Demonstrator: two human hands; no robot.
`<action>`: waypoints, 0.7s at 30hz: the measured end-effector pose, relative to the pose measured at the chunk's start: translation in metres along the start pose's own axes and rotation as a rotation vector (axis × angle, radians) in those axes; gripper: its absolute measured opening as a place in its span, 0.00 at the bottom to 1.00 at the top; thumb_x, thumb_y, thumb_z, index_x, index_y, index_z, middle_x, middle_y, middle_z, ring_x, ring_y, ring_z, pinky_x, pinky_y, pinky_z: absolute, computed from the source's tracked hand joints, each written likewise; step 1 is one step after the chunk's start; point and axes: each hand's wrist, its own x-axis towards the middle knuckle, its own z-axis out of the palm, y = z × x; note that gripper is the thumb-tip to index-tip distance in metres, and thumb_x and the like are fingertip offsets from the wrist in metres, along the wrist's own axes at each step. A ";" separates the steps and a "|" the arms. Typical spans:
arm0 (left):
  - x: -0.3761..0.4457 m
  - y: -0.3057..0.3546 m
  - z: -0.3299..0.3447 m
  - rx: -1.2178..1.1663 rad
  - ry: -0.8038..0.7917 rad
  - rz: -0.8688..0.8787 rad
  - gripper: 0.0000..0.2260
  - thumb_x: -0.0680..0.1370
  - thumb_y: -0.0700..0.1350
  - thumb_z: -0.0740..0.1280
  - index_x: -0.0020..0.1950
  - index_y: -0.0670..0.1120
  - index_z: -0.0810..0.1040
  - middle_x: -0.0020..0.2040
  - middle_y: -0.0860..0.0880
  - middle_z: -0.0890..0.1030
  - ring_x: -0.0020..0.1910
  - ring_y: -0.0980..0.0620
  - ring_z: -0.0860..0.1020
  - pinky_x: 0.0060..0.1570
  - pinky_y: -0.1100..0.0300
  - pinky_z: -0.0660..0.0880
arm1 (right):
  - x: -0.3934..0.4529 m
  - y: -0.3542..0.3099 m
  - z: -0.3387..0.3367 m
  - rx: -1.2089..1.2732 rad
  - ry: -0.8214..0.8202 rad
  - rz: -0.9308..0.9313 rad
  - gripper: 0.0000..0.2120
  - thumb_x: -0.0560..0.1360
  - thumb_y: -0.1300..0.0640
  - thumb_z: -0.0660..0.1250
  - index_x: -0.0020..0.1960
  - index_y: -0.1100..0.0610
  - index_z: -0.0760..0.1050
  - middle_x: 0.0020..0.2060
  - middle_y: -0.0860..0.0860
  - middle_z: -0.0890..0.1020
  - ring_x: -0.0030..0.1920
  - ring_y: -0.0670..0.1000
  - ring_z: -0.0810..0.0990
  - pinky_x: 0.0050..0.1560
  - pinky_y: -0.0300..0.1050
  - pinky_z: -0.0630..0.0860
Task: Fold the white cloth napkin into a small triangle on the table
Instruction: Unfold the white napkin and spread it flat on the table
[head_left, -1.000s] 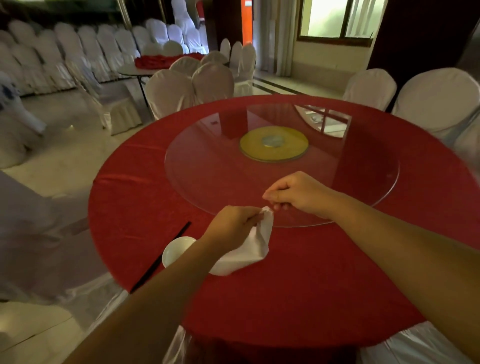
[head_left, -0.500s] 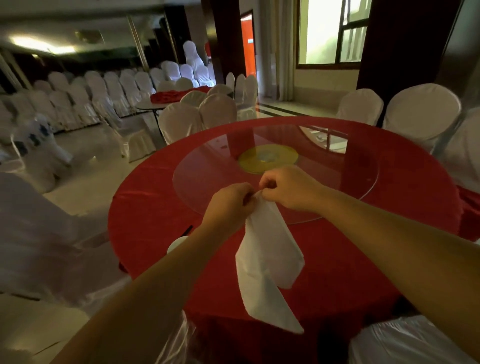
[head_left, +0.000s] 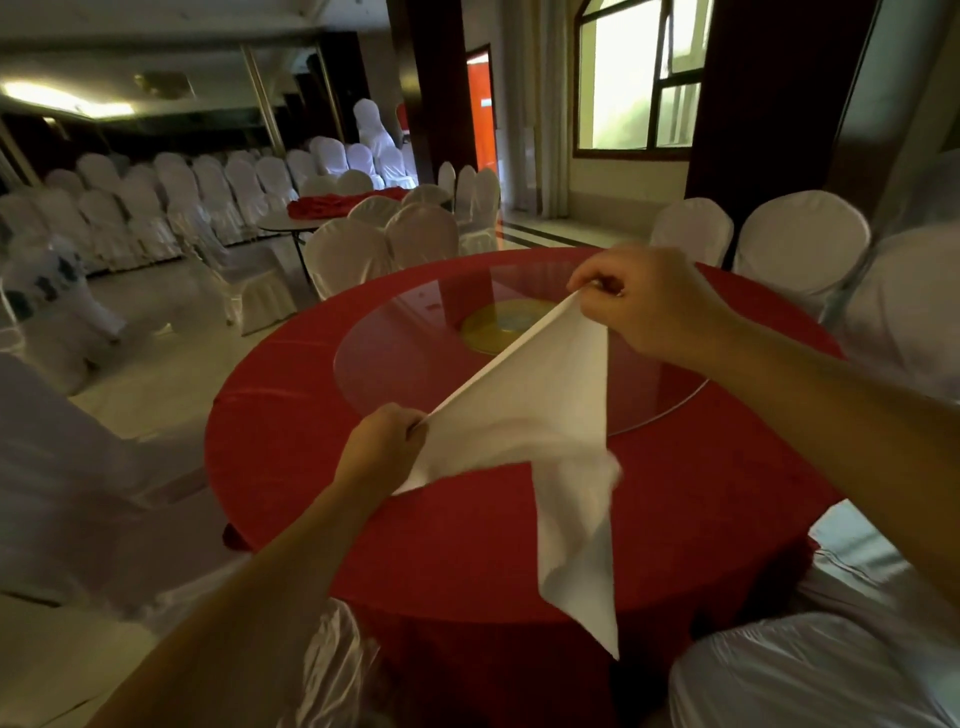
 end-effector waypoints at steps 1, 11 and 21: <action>-0.001 -0.005 -0.001 0.000 0.014 -0.018 0.18 0.78 0.41 0.63 0.27 0.45 0.68 0.24 0.50 0.70 0.24 0.51 0.68 0.27 0.56 0.62 | 0.001 0.000 -0.006 0.000 0.022 0.011 0.09 0.74 0.61 0.65 0.51 0.60 0.81 0.39 0.49 0.79 0.36 0.42 0.74 0.39 0.38 0.70; 0.006 -0.045 -0.045 -0.057 0.137 -0.021 0.09 0.78 0.46 0.65 0.51 0.48 0.84 0.37 0.55 0.79 0.34 0.58 0.75 0.32 0.60 0.68 | -0.007 0.001 -0.053 -0.169 0.203 0.184 0.11 0.77 0.60 0.64 0.56 0.62 0.80 0.47 0.60 0.83 0.43 0.50 0.76 0.42 0.38 0.70; 0.020 -0.086 -0.081 -0.125 0.216 0.044 0.08 0.78 0.51 0.65 0.50 0.51 0.82 0.37 0.63 0.78 0.36 0.62 0.75 0.33 0.65 0.67 | -0.038 0.012 -0.065 -0.306 0.140 0.261 0.10 0.76 0.63 0.64 0.55 0.63 0.80 0.49 0.62 0.83 0.49 0.57 0.78 0.48 0.44 0.68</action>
